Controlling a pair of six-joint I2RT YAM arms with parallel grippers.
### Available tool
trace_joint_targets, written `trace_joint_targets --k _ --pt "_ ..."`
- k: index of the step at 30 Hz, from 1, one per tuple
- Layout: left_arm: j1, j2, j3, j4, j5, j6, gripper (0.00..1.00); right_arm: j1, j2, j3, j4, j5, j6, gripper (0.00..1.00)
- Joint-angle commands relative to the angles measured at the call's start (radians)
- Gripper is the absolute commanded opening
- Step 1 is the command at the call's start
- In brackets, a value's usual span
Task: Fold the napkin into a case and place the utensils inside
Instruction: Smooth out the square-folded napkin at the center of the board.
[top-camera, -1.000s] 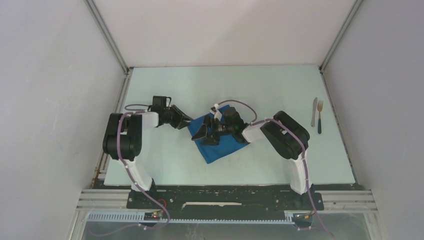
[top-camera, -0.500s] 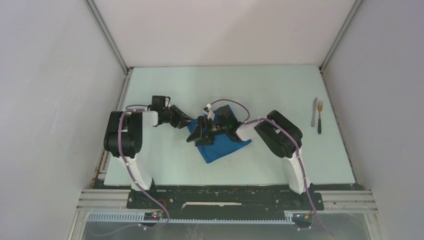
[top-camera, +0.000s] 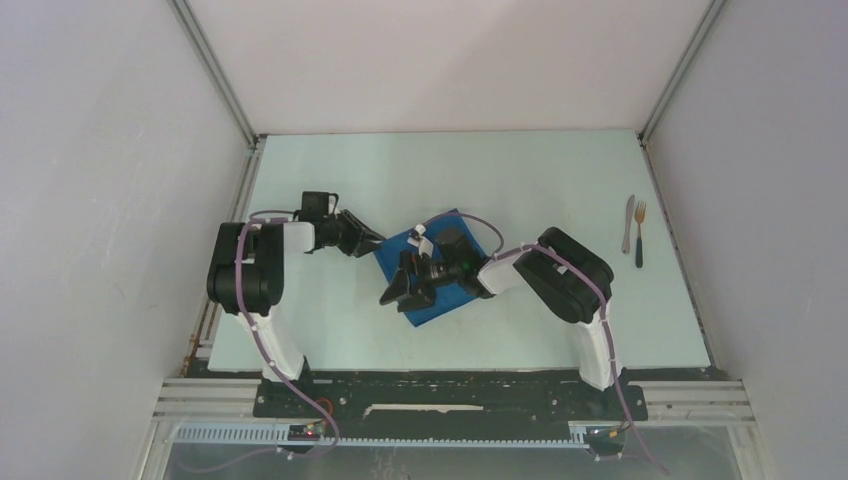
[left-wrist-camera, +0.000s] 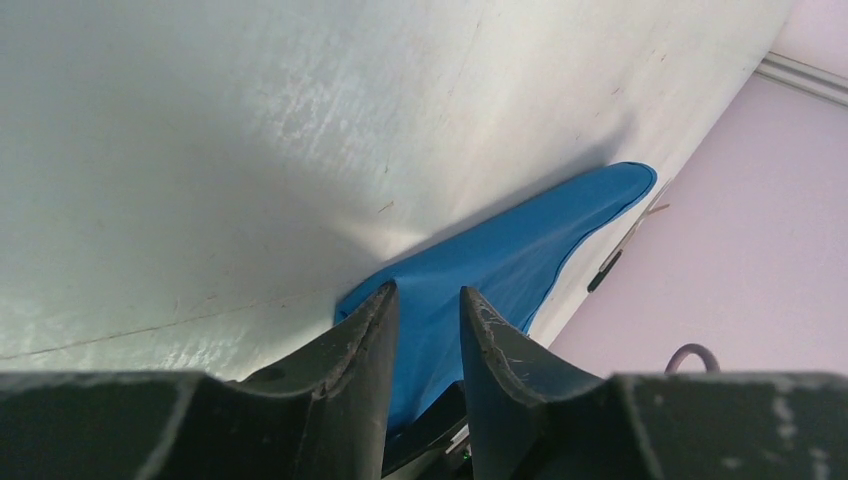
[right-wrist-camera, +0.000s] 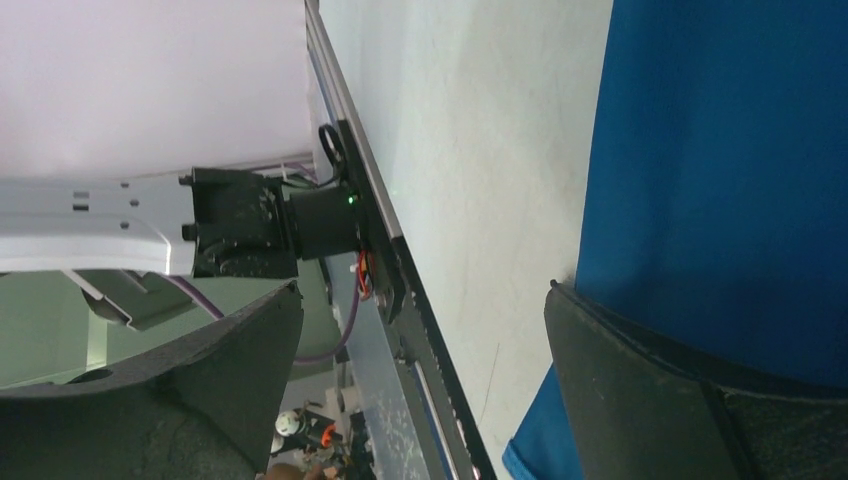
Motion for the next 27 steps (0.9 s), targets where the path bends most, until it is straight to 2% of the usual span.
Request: trace_joint_targets --k 1,9,14,16,21,24,27 --pt "0.018 0.03 -0.014 -0.013 -0.065 0.04 0.38 0.019 -0.063 -0.084 0.031 -0.005 -0.002 0.99" --pt "0.018 0.028 -0.011 -0.015 -0.075 0.049 0.37 0.049 -0.151 -0.224 0.091 0.022 0.02 0.99" --pt "0.017 0.0 0.011 -0.051 -0.081 0.078 0.38 0.069 -0.247 -0.253 0.055 0.039 0.002 0.99" --pt "0.014 -0.03 0.035 -0.085 -0.074 0.103 0.44 0.067 -0.299 -0.252 0.033 0.036 -0.012 0.99" --pt "0.011 -0.168 0.123 -0.234 -0.095 0.2 0.68 -0.02 -0.396 -0.191 -0.138 0.093 -0.107 1.0" --pt "0.002 -0.231 0.146 -0.281 -0.095 0.22 0.74 -0.101 -0.369 -0.122 -0.131 0.107 -0.111 1.0" --pt "-0.033 -0.261 0.124 -0.273 -0.086 0.203 0.76 -0.171 -0.288 -0.024 -0.099 0.16 -0.089 1.0"
